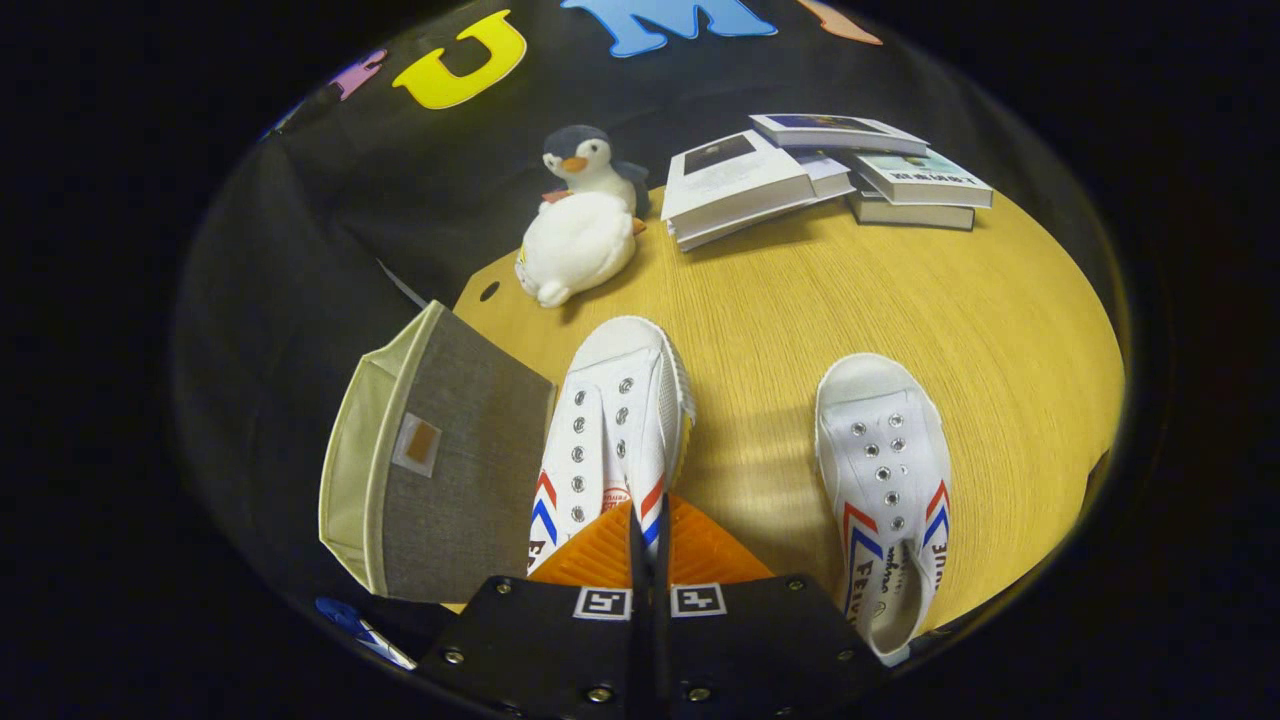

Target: Open the storage box then place both shoes into the box .Put the left shoe in first, then the right shoe, with the right side of both shoes facing outward in a uniform manner.

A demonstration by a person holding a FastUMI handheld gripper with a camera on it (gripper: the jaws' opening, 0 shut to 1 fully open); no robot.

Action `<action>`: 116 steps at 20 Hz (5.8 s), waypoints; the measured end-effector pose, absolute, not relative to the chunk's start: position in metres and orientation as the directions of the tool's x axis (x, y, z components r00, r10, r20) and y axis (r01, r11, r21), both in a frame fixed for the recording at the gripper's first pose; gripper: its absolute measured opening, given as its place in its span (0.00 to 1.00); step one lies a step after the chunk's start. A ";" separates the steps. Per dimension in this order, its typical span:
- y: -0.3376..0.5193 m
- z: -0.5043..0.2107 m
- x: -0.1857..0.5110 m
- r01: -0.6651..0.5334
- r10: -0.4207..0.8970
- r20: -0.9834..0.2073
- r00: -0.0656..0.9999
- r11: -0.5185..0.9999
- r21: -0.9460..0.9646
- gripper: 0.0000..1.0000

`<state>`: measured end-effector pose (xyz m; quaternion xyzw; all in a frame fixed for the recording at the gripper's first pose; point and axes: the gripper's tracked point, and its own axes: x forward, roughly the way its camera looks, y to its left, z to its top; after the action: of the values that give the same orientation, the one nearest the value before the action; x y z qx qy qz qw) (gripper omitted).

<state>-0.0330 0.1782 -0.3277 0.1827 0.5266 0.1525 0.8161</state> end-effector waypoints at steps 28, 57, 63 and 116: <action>0.381 -0.224 -0.022 -0.220 0.599 -0.705 0.380 0.798 0.560 0.00; 0.440 -0.261 -0.045 -0.272 0.607 -0.704 0.367 0.794 0.543 0.97; 0.391 -0.229 -0.035 -0.364 0.611 -0.644 0.459 0.791 0.491 0.98; 0.007 -0.408 -0.072 -0.208 0.192 -0.915 0.356 0.970 0.122 0.96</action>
<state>-0.0719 0.0073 -0.4075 -0.0073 0.5544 0.1213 0.8233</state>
